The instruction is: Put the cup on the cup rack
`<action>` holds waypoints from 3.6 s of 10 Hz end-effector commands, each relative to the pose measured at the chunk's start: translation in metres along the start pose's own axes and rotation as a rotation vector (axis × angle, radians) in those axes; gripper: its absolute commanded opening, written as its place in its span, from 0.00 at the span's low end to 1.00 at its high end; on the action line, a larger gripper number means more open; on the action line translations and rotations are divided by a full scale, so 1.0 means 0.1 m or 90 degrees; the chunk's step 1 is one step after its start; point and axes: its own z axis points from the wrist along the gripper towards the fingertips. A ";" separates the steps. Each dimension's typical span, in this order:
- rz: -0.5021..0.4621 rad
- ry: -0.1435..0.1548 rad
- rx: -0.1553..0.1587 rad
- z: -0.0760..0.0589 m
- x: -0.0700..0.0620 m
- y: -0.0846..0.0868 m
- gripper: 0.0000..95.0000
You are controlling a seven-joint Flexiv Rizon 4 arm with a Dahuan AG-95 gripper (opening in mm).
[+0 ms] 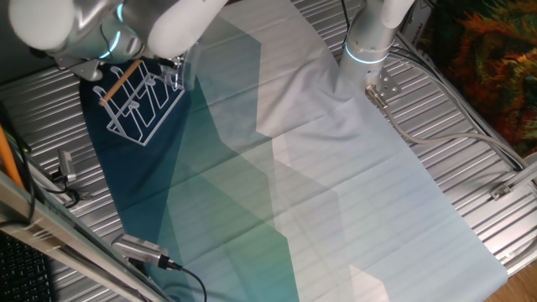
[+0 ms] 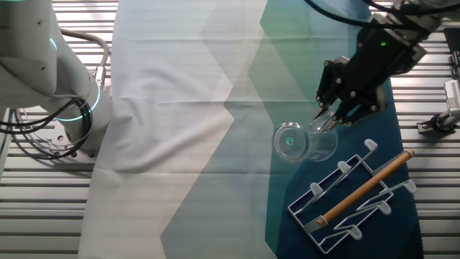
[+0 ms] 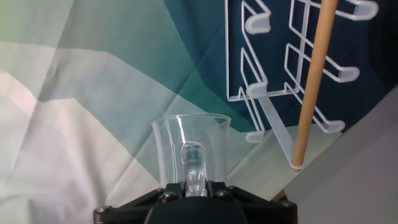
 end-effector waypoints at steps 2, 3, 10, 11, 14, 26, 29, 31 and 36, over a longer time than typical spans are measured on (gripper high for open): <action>0.001 -0.008 0.006 0.12 -0.01 -0.01 0.00; -0.001 -0.009 0.008 0.14 -0.02 -0.02 0.00; -0.017 -0.012 0.034 0.13 0.00 -0.11 0.00; -0.017 -0.015 0.034 0.14 -0.02 -0.12 0.00; -0.017 -0.015 0.035 0.15 -0.05 -0.14 0.00; 0.018 0.018 0.008 0.14 -0.05 -0.14 0.00; 0.057 0.028 0.004 0.14 -0.05 -0.14 0.00; 0.056 0.030 0.000 0.14 -0.05 -0.14 0.00; 0.049 0.031 -0.005 0.15 -0.06 -0.15 0.00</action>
